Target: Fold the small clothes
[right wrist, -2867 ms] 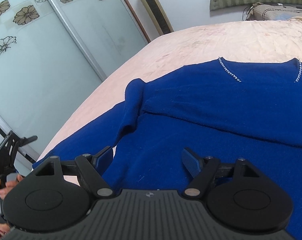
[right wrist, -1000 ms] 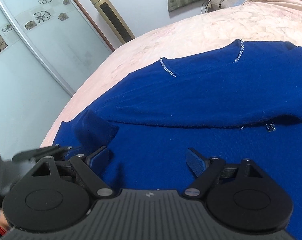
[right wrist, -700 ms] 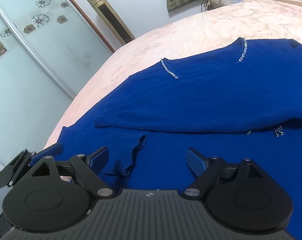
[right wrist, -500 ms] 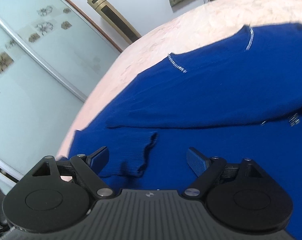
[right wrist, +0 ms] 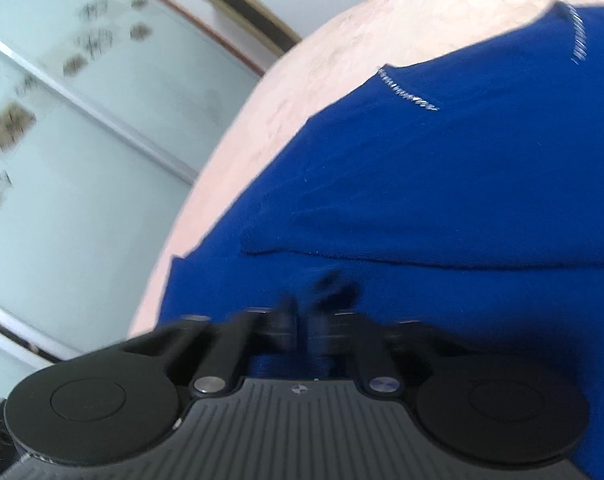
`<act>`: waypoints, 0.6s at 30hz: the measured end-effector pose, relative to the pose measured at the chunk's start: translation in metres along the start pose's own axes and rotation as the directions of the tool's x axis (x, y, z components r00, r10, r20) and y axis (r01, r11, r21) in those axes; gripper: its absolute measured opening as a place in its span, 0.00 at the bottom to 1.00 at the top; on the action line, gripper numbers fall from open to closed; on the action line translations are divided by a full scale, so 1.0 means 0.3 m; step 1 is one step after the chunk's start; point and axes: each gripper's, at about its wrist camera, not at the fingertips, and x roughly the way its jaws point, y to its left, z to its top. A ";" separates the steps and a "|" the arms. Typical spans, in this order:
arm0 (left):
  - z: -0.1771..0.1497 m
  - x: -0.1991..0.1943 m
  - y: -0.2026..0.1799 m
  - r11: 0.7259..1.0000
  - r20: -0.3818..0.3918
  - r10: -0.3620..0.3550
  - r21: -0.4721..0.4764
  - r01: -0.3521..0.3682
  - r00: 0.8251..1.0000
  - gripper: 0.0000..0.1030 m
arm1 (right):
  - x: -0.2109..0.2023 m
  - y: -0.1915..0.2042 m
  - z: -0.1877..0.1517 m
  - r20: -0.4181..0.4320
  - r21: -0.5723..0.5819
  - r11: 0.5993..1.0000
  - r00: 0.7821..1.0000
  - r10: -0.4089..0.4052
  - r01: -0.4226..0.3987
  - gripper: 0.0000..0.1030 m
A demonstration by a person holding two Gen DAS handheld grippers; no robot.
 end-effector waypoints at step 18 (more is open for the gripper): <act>0.065 0.108 -0.001 0.988 -0.041 0.130 -0.080 -0.133 0.991 0.96 | -0.033 0.379 0.291 0.127 -0.422 0.906 0.992 0.021 0.035 0.09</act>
